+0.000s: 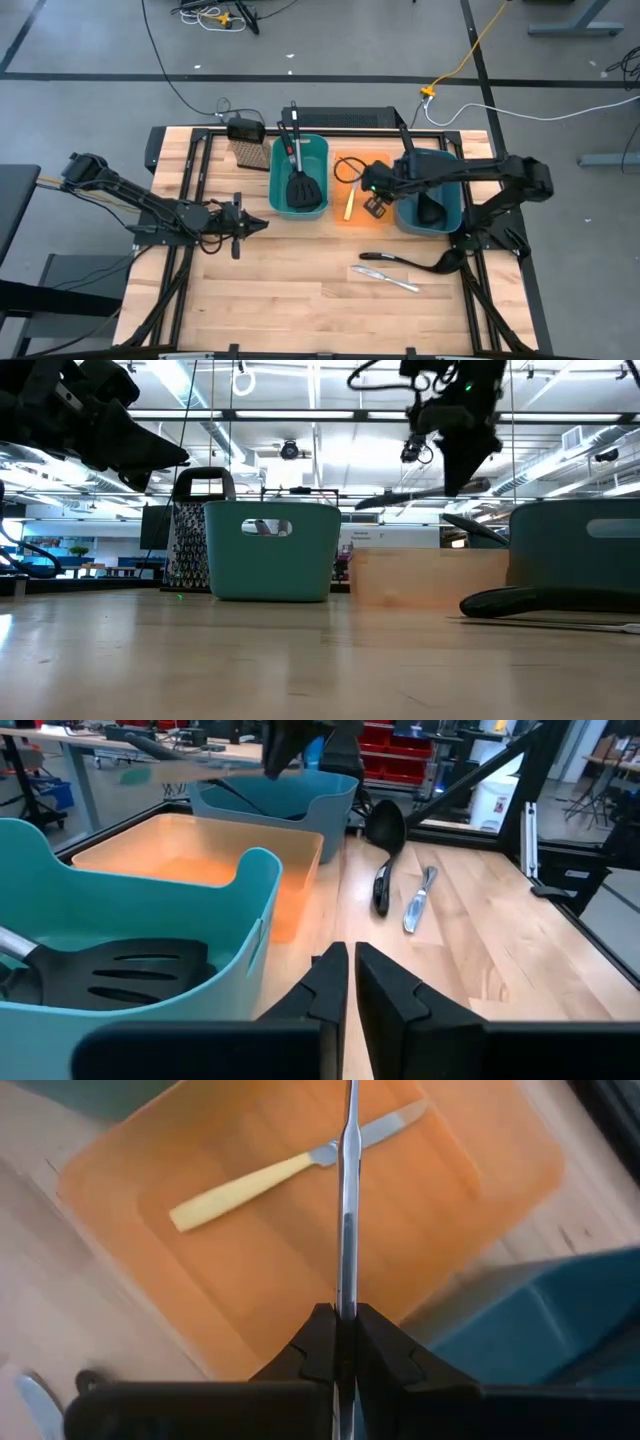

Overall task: Pick & Place Kitchen Items
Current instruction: Put the bottom silver table knife into the orange bin

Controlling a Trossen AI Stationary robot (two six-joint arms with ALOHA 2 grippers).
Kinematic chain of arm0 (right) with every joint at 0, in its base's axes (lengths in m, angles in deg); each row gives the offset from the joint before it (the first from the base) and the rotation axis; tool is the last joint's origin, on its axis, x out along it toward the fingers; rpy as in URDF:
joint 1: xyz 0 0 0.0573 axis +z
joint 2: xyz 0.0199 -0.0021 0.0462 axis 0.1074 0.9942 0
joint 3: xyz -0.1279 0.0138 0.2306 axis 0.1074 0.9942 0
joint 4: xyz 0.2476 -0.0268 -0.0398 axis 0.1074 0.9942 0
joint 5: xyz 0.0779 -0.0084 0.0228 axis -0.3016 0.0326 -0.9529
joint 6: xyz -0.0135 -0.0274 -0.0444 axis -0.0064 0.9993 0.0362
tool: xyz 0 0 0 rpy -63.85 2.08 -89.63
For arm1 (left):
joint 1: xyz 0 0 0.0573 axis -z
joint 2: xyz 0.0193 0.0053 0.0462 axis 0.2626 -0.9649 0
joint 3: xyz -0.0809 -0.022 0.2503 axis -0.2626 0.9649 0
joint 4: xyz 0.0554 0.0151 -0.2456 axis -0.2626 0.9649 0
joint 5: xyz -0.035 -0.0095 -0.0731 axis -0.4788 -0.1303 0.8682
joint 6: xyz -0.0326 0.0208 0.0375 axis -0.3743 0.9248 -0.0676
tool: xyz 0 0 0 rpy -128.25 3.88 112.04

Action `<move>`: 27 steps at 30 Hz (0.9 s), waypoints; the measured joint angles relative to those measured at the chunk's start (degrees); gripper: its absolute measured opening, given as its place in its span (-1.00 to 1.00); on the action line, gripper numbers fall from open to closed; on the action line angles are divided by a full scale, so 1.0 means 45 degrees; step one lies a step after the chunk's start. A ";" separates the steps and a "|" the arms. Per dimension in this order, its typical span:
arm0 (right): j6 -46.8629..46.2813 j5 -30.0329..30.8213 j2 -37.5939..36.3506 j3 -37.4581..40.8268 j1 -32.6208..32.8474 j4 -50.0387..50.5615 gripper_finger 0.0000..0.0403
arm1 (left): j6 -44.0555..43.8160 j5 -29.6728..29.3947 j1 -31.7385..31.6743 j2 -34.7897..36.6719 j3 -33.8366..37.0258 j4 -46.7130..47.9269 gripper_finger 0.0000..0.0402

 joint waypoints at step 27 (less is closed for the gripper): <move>0.1261 -0.1687 0.2949 -0.0019 -0.3121 -0.2123 -0.88 | 0.0301 0.0340 -0.0001 0.0000 -0.0005 -0.0010 -0.85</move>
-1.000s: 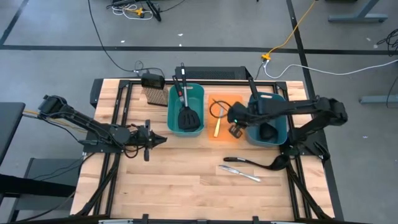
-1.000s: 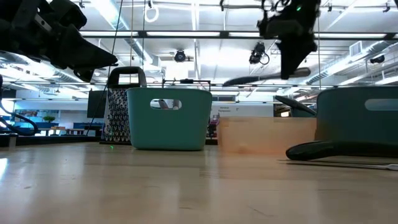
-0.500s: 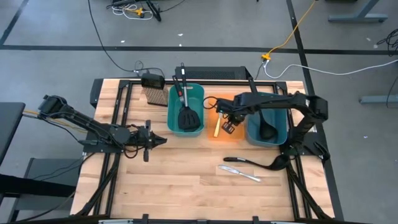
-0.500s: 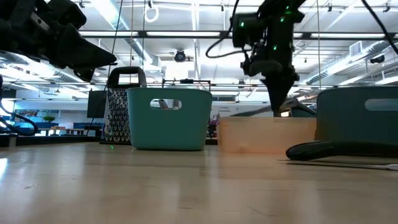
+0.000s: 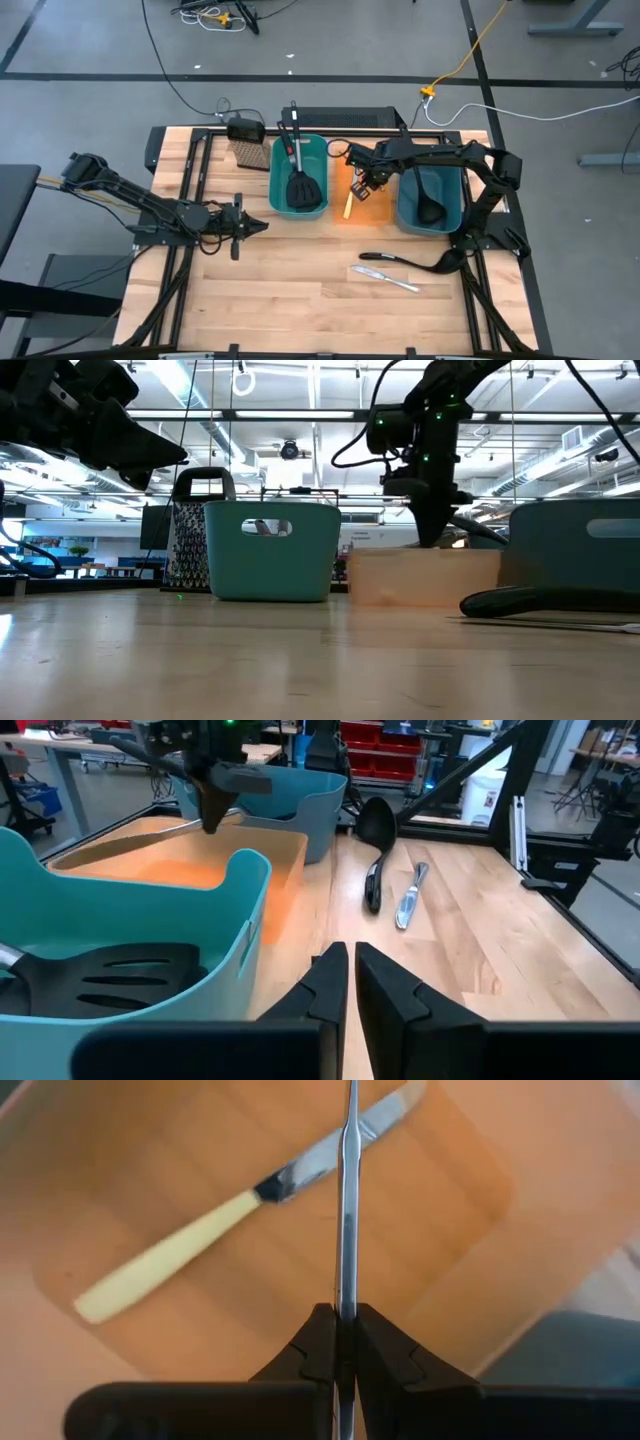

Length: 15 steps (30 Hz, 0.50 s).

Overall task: Pick & Place Kitchen Items
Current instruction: Put the bottom silver table knife into the orange bin

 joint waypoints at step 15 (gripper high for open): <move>-0.0742 0.0299 0.1592 0.0005 0.0562 -0.1010 -0.88 | -0.0049 0.0330 -0.0004 0.0000 -0.0005 -0.0005 -0.85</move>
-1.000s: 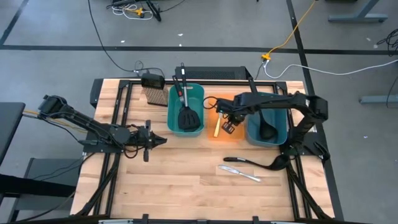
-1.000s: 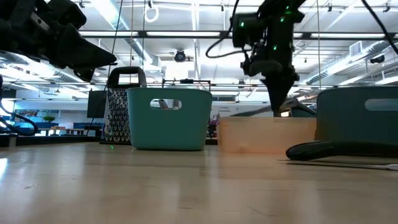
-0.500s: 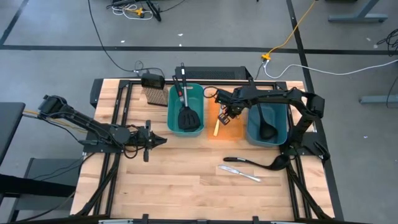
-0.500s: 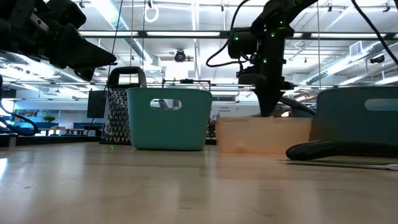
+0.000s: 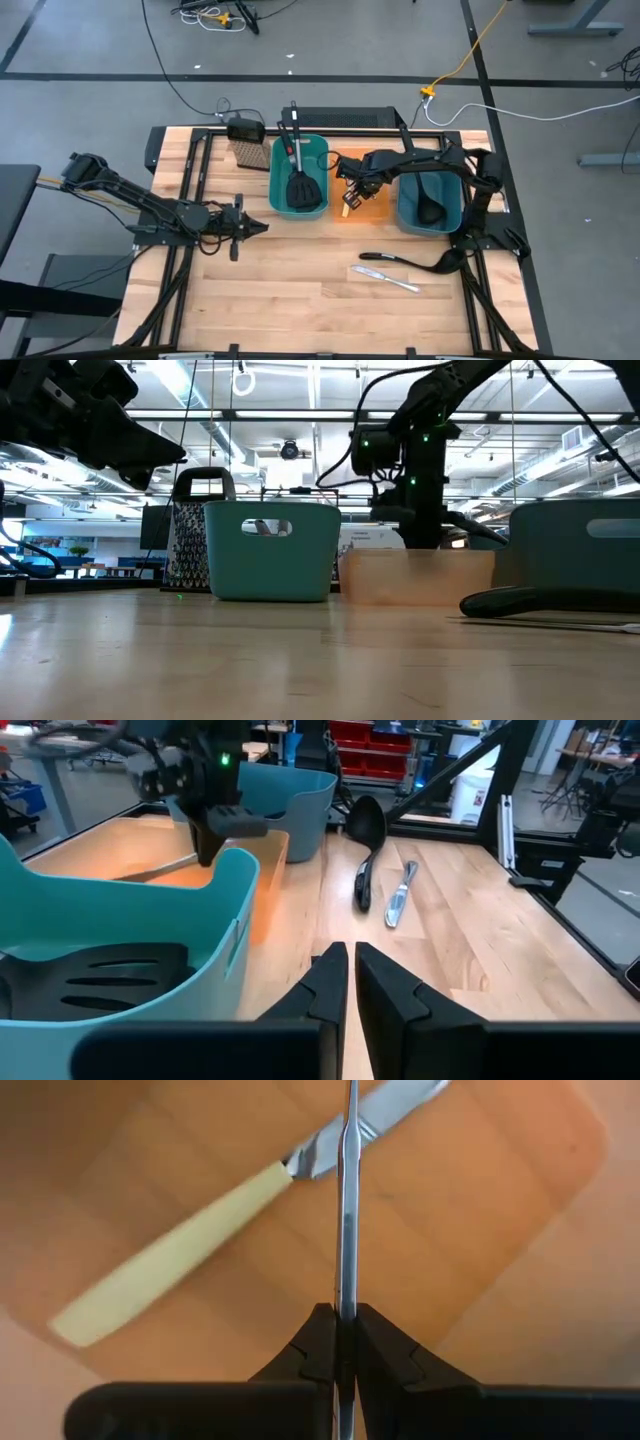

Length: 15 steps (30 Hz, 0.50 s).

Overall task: Pick & Place Kitchen Items
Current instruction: Put the bottom silver table knife into the orange bin

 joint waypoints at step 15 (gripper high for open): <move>0.0246 -0.0256 0.1518 -0.0003 0.0029 -0.0249 -0.82 | -0.0010 0.0000 0.0000 0.0000 0.0000 0.0002 -0.85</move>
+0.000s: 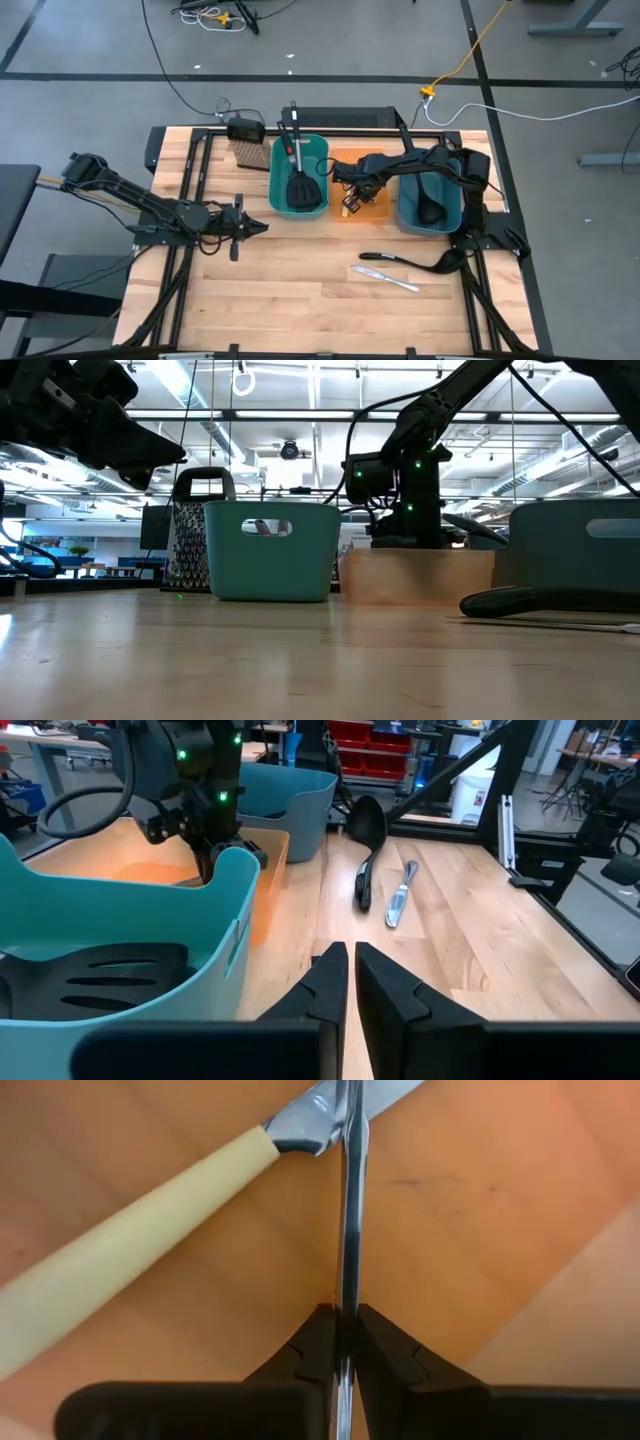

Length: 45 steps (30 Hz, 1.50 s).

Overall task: Pick & Place Kitchen Items
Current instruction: Put the bottom silver table knife into the orange bin, then put the black serving spoon into the blue bin

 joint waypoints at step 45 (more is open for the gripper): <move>0.5282 0.1258 -0.7506 0.0032 0.2330 -0.1318 -0.82 | -0.0015 -0.0005 0.0005 -0.0005 0.0000 -0.0016 -0.85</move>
